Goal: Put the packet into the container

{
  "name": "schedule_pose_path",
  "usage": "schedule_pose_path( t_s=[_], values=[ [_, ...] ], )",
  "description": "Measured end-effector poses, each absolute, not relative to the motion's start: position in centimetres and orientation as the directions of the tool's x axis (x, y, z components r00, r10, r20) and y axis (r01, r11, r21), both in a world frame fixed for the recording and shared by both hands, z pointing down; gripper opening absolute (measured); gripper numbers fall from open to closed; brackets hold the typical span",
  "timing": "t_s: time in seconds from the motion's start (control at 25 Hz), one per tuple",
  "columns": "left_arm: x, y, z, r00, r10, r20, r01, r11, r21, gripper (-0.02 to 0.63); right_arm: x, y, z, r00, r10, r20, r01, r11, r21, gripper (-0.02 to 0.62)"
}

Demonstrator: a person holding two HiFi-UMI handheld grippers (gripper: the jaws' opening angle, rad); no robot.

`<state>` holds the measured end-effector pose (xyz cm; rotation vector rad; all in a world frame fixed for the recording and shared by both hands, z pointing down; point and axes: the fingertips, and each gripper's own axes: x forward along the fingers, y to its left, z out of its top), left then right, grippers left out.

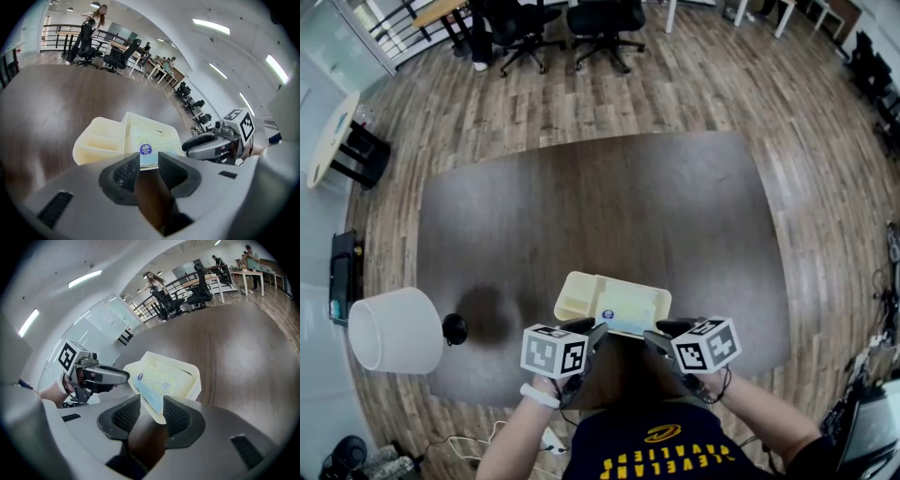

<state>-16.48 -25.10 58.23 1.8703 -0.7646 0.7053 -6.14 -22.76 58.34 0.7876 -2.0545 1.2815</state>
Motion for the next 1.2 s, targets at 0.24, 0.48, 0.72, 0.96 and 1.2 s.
schedule_pose_path(
  t_s=[0.24,0.48,0.72,0.96,1.2],
  values=[
    [-16.3,-25.3,55.7,0.649,-0.319,0.691,-0.758,-0.347,0.552,0.107,-5.8,-23.0,56.9,-0.683,-0.227,0.694,-0.721,0.361,-0.591,0.139],
    [-15.2,-24.6,53.2,0.682,-0.445,0.581,-0.731,-0.377,0.569,0.106,-6.7,-23.4,54.1,-0.737,-0.340,0.583,-0.675,0.412,-0.612,0.138],
    [-13.7,-22.8,51.6,0.686,-0.484,0.543,-0.727,-0.443,0.524,0.106,-7.2,-22.2,52.5,-0.766,-0.372,0.525,-0.643,0.458,-0.614,0.041],
    [-12.7,-21.3,50.5,0.724,-0.495,0.481,-0.689,-0.488,0.535,0.106,-7.4,-21.6,51.1,-0.770,-0.428,0.473,-0.637,0.477,-0.605,0.009],
    [-11.8,-20.3,48.3,0.744,-0.513,0.428,-0.660,-0.464,0.591,0.000,-7.8,-20.6,47.8,-0.777,-0.483,0.404,-0.628,0.547,-0.554,0.009]
  ],
)
